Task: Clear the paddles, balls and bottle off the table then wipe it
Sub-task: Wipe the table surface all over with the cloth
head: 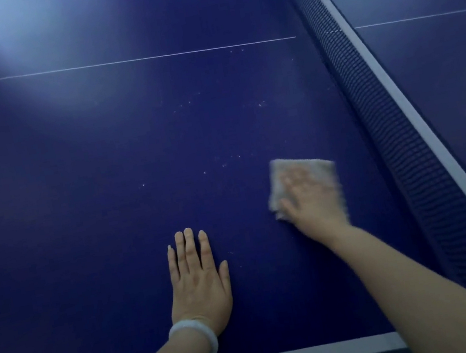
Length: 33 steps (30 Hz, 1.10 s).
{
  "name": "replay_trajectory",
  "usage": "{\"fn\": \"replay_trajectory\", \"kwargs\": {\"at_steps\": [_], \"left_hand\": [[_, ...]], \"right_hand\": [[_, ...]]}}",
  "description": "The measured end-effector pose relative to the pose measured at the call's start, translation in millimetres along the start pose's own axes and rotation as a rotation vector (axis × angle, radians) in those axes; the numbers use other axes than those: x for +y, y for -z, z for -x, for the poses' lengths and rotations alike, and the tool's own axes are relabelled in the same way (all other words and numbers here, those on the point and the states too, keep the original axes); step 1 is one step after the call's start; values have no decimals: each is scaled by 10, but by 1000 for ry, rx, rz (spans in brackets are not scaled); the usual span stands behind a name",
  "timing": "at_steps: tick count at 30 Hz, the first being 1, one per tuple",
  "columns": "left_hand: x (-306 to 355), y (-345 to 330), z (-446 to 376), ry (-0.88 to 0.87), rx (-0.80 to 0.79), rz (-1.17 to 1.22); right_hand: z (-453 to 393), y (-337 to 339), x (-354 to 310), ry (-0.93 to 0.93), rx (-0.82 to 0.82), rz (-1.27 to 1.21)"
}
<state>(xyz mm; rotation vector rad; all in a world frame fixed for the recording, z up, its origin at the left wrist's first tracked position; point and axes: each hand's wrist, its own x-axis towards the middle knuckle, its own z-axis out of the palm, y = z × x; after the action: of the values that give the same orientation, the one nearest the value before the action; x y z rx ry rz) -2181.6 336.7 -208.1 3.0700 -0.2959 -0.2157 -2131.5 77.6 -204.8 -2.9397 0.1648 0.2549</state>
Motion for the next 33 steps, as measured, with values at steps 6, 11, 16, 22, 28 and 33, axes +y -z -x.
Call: {"fn": "replay_trajectory", "kwargs": {"at_steps": [6,11,16,22,28,33], "left_hand": [[3,13,-7,1,-7,8],[-4,13,3,-7,-22,-1],[-18,-1,-8,2,-25,7],[-22,2,-10,-7,-28,18],[-23,-7,-3,-6,-9,26],[-29,-17,-20,-20,-19,38]], "right_hand": [[593,-117,120,-502,117,-75],[619,-295,-551,68,39,53],[854,-170,284,-377,68,-110],[1212,-291,30,-304,85,-15],[504,28,768,-497,26,-54],[644,-76,198,-516,104,-70]]}}
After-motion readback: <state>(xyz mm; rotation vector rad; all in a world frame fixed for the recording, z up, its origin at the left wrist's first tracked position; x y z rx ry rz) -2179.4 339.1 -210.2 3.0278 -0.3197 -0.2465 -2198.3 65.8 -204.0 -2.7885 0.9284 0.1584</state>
